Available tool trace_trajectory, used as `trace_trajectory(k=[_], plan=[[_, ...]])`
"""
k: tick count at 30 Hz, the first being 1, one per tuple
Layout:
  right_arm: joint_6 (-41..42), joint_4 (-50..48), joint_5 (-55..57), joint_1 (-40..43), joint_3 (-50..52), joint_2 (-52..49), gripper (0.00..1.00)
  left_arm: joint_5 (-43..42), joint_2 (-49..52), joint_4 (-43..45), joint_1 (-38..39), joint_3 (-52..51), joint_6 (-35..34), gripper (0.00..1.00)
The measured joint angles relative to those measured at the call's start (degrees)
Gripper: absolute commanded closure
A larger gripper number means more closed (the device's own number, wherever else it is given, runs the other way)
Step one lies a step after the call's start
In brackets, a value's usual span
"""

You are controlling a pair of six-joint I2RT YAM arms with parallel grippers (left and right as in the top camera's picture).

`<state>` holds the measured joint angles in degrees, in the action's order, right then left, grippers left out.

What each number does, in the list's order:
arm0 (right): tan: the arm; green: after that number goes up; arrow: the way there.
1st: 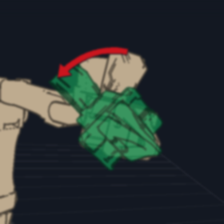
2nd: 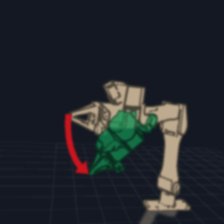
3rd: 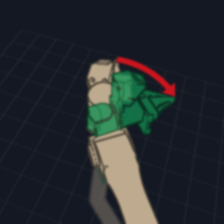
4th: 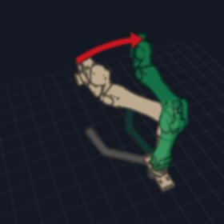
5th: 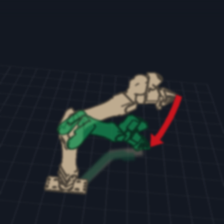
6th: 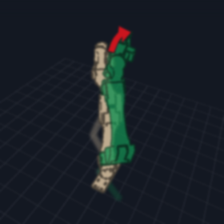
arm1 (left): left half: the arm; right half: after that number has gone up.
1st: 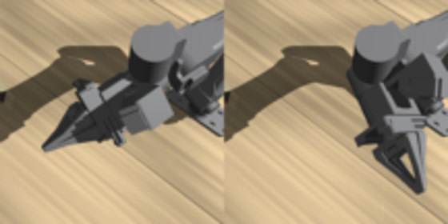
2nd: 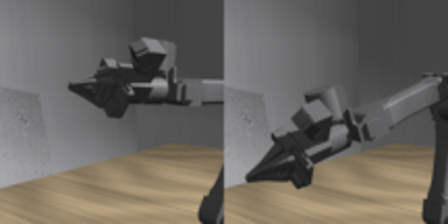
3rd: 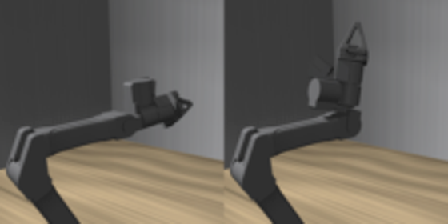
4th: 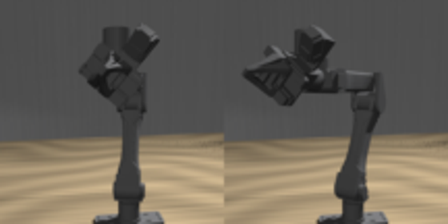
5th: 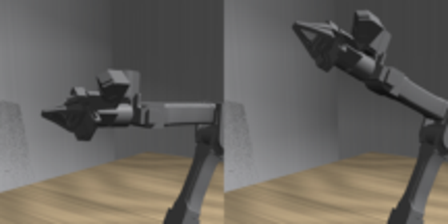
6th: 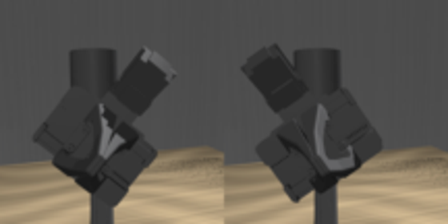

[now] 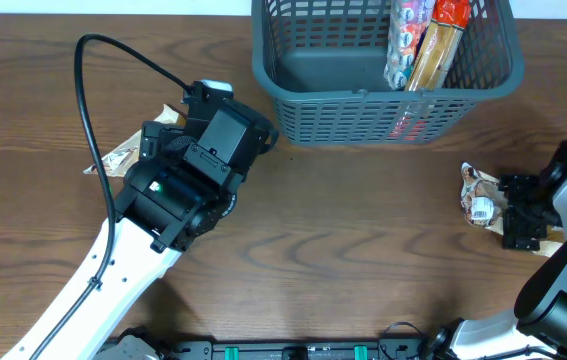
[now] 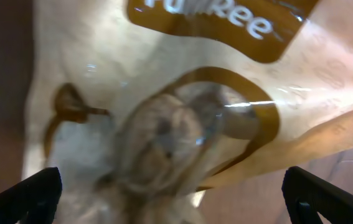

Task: Pack container
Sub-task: 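Lower the right gripper onto the PanTree snack bag and grasp it, then lift the PanTree bag and carry it left over the basket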

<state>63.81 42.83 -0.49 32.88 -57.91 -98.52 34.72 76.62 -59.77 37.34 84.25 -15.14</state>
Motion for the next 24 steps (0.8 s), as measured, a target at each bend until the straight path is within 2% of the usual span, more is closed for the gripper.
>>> trace_trajectory(k=[5, 7, 9, 10, 13, 16, 24], plan=[[0.00, -2.99, -0.02, 0.00, 2.82, 0.00, 0.01, 0.00, 0.00, -0.02, 0.00, 0.00, 0.00, 0.02], [0.00, -3.23, -0.02, 0.00, 3.21, 0.00, 0.08, 0.00, 0.00, -0.02, 0.00, 0.00, 0.00, 0.01], [-0.26, -3.28, -0.09, 0.00, 3.26, 0.00, 0.26, 0.00, 0.00, -0.02, 0.00, 0.00, 0.00, 0.01], [-0.70, -3.30, -0.20, 0.00, 3.26, 0.00, 0.29, 0.00, 0.00, 0.00, 0.00, 0.00, 0.00, 0.01], [-0.63, -3.26, -0.35, 0.00, 3.32, 0.00, 0.72, 0.00, 0.00, 0.00, 0.00, 0.00, 0.00, 0.01], [-0.57, -3.26, -0.79, 0.00, 3.32, 0.00, 0.97, 0.00, 0.00, 0.00, 0.00, 0.00, 0.00, 0.01], [-0.44, -3.13, -4.20, 0.48, 3.08, 0.28, 0.99, -0.02, 0.00, 0.00, 0.00, 0.00, 0.00, 0.01]])
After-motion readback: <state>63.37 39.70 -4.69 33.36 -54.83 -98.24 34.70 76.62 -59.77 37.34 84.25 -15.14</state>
